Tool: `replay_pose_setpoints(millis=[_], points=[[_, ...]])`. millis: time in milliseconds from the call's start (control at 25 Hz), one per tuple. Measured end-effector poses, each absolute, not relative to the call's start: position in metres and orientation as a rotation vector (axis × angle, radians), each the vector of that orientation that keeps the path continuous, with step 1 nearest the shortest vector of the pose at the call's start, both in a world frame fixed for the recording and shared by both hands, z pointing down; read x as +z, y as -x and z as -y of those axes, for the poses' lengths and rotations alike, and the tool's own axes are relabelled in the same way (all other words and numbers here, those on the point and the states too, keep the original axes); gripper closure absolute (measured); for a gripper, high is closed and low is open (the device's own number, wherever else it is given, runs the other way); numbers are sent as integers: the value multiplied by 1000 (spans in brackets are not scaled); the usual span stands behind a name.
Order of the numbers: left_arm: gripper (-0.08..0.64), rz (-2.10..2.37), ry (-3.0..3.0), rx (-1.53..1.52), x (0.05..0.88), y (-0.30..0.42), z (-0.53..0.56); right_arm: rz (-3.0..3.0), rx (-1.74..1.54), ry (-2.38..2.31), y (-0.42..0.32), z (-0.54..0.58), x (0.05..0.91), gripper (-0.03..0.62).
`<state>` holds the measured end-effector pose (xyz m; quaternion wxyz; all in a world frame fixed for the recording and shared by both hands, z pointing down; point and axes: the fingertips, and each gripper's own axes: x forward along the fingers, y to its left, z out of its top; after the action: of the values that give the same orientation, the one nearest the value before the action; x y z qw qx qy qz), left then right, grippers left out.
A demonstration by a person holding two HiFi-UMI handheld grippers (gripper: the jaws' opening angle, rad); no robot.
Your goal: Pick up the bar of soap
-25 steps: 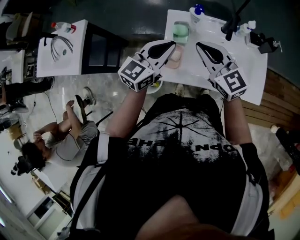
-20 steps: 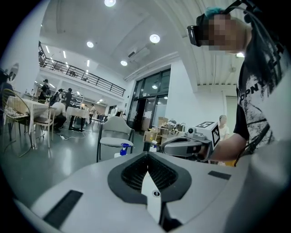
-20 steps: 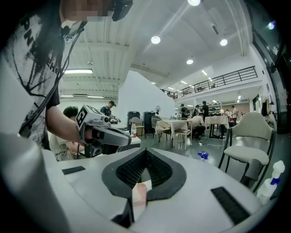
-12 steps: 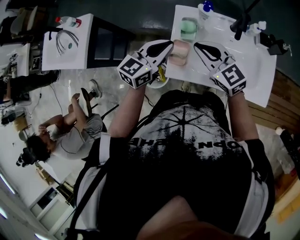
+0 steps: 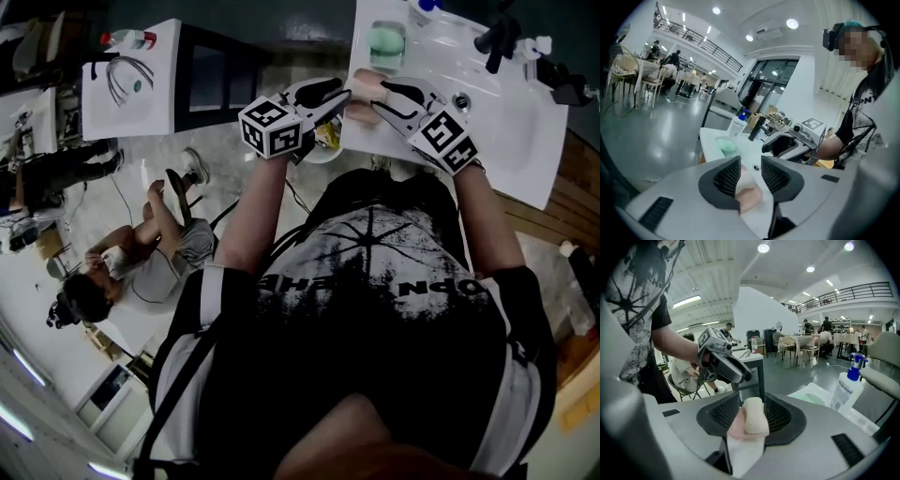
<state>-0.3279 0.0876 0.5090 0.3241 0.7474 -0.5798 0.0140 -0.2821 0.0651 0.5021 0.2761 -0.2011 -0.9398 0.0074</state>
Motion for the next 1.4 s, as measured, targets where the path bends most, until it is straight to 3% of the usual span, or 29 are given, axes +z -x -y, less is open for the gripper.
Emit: replay_pose_setpoints(millis=[320, 600, 1040, 1400], points=[[359, 1352, -1878, 63, 557, 333, -88, 2389, -76, 570, 300, -76, 548, 367], [328, 1219, -1819, 18, 585, 330, -84, 2302, -165, 613, 314, -85, 581, 353], [328, 1136, -1795, -15, 599, 326, -81, 2242, -290, 623, 326, -90, 603, 377], [383, 1163, -1805, -29, 598, 332, -83, 2236, -363, 631, 332, -92, 602, 380]])
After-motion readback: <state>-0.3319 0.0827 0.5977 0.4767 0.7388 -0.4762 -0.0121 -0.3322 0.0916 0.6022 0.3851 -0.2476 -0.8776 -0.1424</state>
